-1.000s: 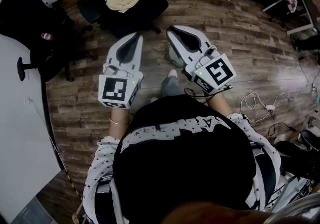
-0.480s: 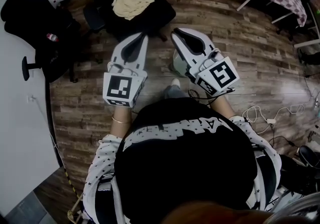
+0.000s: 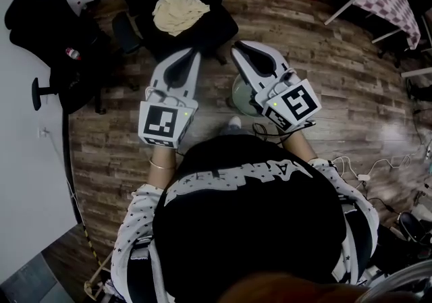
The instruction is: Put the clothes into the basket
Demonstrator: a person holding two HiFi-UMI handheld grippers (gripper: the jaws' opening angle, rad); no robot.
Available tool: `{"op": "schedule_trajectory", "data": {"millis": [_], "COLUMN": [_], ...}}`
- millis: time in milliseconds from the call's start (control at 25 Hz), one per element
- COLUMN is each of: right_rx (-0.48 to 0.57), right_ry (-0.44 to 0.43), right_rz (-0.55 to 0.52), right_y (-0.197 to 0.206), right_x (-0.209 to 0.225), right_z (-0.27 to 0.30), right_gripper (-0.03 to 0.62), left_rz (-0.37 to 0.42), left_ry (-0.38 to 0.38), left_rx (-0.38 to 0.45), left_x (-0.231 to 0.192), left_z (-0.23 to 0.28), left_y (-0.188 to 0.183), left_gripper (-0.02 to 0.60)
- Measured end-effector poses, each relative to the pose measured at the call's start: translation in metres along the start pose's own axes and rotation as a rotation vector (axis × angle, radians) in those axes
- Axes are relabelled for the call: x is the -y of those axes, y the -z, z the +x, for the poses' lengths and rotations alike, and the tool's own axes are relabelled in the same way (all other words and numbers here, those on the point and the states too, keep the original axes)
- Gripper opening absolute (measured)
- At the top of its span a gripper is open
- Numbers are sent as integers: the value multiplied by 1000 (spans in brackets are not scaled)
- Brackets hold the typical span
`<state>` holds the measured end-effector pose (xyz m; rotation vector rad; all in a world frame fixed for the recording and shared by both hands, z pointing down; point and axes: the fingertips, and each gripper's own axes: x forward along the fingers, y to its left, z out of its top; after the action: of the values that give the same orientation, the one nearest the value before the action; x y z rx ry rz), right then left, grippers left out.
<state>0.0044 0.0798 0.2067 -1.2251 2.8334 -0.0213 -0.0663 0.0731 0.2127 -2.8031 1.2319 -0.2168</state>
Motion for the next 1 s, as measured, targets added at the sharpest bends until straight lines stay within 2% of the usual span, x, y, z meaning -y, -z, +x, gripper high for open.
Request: {"op": "schedule_trajectory", "data": {"millis": [600, 1000], "right_rx": [33, 31], "right_ry": [10, 19], "right_rz": [12, 31], "right_y": [1, 7], "right_x": [69, 91], "right_z": [-22, -29], "right_gripper": [34, 34], "left_rz": [21, 0], "left_ry": [33, 19], "left_rx": [20, 4], "left_x": [29, 30], "left_z": [67, 86], "left_y": [-11, -4], "left_gripper": [14, 14]}}
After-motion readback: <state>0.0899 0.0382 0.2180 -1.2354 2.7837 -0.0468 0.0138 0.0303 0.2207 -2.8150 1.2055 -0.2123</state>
